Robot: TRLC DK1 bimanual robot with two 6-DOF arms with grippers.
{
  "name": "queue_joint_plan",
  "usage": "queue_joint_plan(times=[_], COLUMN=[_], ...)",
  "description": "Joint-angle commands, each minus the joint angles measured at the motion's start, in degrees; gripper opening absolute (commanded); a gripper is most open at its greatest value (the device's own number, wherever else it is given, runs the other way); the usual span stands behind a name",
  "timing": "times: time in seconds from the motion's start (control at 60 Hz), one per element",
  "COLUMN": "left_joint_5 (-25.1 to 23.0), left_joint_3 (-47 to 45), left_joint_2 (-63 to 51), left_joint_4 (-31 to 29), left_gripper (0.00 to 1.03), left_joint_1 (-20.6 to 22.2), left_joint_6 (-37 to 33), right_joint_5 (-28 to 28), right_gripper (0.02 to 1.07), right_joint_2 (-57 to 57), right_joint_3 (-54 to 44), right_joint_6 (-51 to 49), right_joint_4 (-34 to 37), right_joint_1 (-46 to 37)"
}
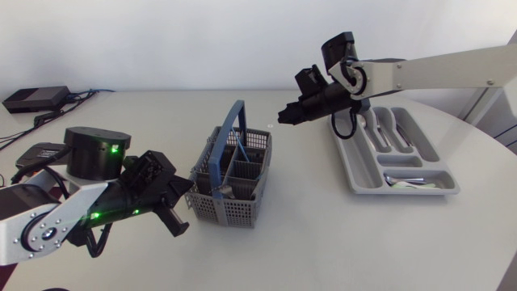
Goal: Unload the cutlery basket into the drawer organizer.
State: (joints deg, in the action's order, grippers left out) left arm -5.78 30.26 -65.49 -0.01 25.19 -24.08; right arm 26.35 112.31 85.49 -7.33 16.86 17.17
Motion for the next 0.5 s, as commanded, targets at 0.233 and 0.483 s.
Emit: queue_joint_plan(times=[0.233,0.483], left_joint_5=[-4.9,-6.3], left_joint_3=[-1.5,-1.6], left_joint_2=[0.4,0.1], left_joint_4=[-5.2,-6.7], left_gripper=[0.04,0.04], left_joint_1=[0.9,-0.7], left_joint_6=[-1.0,-1.9], right_joint_5=[1.0,5.6], right_gripper=[0.08,0.08], right_joint_2=[12.0,13.1], right_joint_3=[9.9,10.4], right_joint_6=[2.0,-0.1], right_joint_4=[0.9,3.7], right_joint_1=[0.8,3.0])
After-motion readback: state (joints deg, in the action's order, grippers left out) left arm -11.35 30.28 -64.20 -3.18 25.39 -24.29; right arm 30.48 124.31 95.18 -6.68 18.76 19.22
